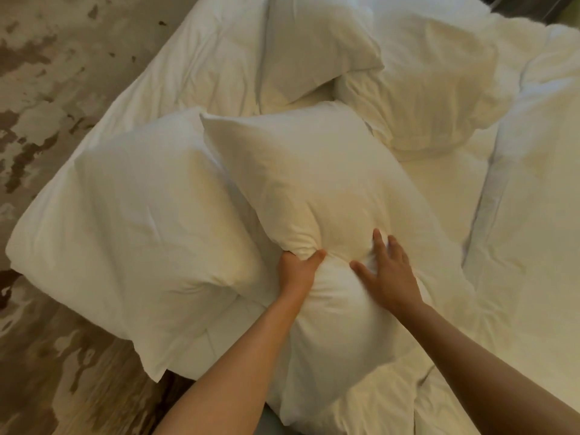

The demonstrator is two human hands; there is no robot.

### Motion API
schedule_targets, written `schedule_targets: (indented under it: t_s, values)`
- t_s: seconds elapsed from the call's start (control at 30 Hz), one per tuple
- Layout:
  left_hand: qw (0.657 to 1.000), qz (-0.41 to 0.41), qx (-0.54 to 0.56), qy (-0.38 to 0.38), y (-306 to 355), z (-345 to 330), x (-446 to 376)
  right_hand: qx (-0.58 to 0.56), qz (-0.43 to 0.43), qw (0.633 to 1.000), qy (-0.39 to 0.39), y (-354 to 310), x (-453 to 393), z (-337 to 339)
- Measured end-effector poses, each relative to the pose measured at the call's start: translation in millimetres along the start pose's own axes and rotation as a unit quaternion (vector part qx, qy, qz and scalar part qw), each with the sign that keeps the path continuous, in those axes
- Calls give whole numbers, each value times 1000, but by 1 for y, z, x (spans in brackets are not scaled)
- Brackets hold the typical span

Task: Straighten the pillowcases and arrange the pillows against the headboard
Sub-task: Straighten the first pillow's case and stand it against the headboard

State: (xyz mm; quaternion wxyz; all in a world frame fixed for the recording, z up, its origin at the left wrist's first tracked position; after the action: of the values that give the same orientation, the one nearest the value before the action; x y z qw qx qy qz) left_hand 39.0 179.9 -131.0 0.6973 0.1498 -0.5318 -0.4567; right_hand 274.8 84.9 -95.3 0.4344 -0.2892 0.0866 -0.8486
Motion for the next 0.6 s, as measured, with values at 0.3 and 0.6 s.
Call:
schedule_targets:
  t_s: [0.3,0.6]
  values:
    - [955,-231,-181,-38,121,24,117,-41,35,998,39,-8,91,65]
    - [772,-389,-480,-151,156,28,243,-76,322,918,218,-104,148,213]
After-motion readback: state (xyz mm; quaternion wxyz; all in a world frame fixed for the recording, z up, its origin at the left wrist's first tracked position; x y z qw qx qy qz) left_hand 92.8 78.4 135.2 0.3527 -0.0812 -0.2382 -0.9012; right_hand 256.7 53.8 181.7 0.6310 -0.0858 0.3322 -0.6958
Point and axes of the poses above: each hand's wrist, its own x-axis away from the middle knuckle, its own z-axis out of the back of the hand, y = z × x, the point moved 10 cm from there along -x, towards the middle knuckle, and after that the axes turned 5 degrees about -x, right-handed, at the moved point
